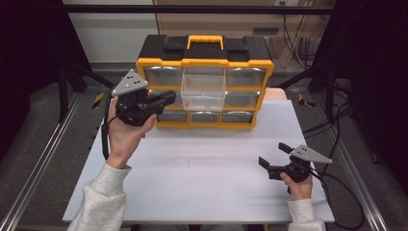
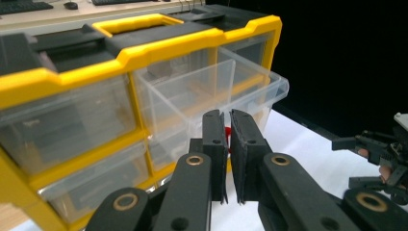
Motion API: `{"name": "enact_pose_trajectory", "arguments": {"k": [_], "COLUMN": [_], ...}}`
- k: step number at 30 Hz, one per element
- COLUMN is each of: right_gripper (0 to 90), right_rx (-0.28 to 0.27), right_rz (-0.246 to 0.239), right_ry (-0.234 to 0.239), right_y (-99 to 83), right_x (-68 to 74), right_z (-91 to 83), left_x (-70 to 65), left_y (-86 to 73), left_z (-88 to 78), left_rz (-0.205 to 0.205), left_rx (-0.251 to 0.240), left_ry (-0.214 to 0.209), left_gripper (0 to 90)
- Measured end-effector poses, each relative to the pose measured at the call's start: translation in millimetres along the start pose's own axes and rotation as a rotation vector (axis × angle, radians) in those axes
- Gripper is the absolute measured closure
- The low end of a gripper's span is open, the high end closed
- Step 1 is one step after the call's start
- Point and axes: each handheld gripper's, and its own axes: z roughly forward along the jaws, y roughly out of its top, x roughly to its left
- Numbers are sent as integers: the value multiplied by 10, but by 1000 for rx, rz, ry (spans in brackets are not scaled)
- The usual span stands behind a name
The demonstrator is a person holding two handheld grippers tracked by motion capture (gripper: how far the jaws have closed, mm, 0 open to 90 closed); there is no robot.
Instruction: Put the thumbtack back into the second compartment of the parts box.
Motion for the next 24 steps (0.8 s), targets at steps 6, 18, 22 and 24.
{"name": "enact_pose_trajectory", "arguments": {"k": [6,18,22,24], "right_gripper": [2,3,3,3], "right_rx": [0,-4,-7,-8], "right_rz": [0,1,5,5], "right_ry": [1,1,1,2], "right_y": [-1,3,7,7], "right_x": [2,-3,-4,-4], "right_z": [2,-5,-11,-11], "left_x": [-24,-39,-22,-6], "left_y": [154,310,306,296], "left_z": [132,513,645,706], "left_rz": [17,43,45,47], "left_rx": [11,50,67,81], "left_ry": [8,10,6,4], "left_gripper": [846,846,846,846]}}
